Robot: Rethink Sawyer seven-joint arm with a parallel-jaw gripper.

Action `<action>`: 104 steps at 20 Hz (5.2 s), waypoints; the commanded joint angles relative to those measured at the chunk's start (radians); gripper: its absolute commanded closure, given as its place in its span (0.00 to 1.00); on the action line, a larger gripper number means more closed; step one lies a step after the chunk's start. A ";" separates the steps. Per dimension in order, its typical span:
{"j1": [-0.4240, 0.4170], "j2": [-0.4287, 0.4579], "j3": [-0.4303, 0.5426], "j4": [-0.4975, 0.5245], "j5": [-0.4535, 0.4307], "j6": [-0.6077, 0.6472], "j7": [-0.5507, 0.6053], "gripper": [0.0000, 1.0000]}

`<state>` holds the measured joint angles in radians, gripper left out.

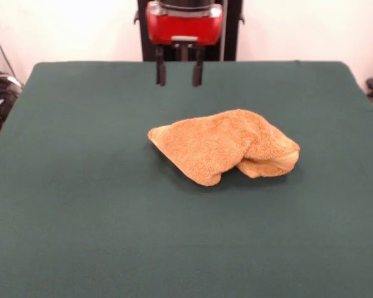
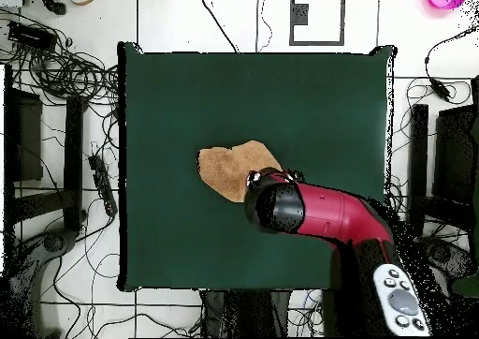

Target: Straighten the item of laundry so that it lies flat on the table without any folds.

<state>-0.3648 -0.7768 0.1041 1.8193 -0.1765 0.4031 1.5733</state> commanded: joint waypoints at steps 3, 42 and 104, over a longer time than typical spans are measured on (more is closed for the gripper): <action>-0.178 0.041 0.312 -0.019 -0.110 0.045 -0.228 0.00; -0.221 0.293 0.374 -0.186 -0.272 0.208 -0.107 0.00; -0.014 0.522 0.139 -0.446 -0.382 0.212 0.047 0.00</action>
<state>-0.4526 -0.4123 0.2627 1.4793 -0.5154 0.5808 1.5733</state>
